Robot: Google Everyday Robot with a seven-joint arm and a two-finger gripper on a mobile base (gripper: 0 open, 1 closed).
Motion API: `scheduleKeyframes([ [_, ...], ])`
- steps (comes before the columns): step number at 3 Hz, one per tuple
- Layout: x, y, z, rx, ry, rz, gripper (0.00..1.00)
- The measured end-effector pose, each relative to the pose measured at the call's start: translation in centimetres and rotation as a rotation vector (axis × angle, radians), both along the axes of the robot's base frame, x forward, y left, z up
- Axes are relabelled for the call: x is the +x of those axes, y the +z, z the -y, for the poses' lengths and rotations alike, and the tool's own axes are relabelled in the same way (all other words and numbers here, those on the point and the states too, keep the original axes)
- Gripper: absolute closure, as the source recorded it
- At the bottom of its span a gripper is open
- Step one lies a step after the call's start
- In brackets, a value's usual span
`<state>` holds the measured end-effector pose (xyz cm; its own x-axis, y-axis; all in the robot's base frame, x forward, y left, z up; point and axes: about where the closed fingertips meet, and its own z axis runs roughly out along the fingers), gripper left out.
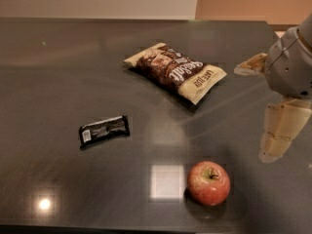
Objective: Move apple near brown chip bag
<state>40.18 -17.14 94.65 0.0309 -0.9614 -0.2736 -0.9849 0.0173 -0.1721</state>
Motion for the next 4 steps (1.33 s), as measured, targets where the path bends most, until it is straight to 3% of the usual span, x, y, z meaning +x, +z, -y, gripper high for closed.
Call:
scheduleKeyframes([
  [2,-5.1,-4.0,-3.8,0.038,0.202,-0.066,0.0],
  [4,-8.4,-7.8,-6.8,0.046,0.328,-0.114,0.0],
])
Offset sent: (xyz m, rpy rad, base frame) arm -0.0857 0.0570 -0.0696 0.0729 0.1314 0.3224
